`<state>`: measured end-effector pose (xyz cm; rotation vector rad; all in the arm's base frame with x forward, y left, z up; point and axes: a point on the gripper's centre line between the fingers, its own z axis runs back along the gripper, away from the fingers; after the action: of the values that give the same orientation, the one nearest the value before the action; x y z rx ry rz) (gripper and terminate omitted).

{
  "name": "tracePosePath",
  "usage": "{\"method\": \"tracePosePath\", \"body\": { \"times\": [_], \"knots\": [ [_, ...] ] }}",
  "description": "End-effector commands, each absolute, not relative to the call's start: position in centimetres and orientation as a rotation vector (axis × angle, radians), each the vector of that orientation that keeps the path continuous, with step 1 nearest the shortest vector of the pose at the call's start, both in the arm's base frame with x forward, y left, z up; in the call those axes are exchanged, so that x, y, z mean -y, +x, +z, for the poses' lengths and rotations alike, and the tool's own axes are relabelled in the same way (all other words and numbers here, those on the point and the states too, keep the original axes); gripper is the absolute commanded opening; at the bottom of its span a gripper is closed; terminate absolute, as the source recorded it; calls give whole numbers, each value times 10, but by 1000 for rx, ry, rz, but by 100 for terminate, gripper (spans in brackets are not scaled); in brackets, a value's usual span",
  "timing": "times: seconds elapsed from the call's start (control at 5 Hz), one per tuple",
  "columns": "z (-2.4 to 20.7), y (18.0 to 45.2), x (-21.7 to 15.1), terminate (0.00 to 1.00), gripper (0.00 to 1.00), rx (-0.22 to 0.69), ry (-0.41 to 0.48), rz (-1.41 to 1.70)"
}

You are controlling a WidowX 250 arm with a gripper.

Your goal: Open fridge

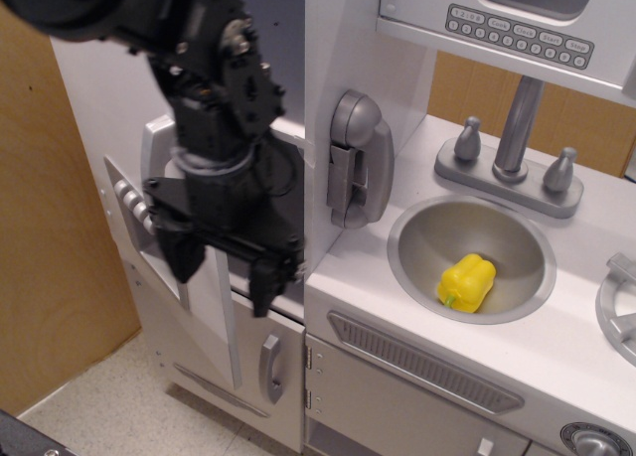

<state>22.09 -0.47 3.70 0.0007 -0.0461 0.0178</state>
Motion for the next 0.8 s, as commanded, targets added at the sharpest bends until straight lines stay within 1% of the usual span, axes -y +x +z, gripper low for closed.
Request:
{"method": "tracePosePath", "body": {
  "times": [0.0,0.2,0.4,0.6],
  "knots": [
    [59,278,25,0,100,72,-54,95],
    [64,293,21,0,100,161,-17,107],
    [65,288,1,0,100,157,16,118],
    [67,275,-24,0,100,149,48,123]
  ]
}}
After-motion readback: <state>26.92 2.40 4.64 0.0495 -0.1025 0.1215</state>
